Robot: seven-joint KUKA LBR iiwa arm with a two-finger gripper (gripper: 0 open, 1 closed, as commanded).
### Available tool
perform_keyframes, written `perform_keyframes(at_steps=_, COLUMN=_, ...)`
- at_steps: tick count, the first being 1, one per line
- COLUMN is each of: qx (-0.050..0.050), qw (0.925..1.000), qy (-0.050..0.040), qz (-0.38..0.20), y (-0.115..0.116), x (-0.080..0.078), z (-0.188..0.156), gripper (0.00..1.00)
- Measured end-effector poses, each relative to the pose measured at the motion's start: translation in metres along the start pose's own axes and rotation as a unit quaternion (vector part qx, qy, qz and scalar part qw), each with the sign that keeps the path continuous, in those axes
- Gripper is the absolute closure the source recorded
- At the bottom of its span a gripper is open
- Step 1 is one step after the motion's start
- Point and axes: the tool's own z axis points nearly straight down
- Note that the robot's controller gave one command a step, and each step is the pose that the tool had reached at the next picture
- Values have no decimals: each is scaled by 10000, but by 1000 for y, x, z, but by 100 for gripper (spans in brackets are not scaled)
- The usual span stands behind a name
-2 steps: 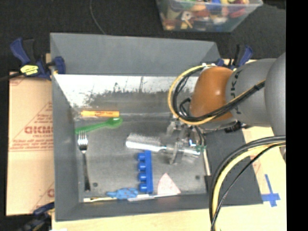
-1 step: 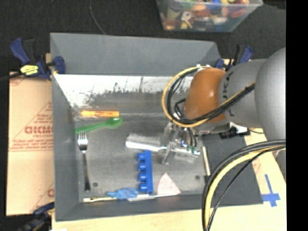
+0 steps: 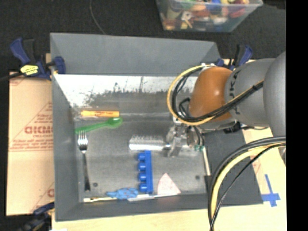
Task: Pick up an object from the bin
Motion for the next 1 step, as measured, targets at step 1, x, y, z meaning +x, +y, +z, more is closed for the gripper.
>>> perform_keyframes(at_steps=1, qx=0, qw=10000, qy=0, qz=0, y=0, x=0, z=0, gripper=100)
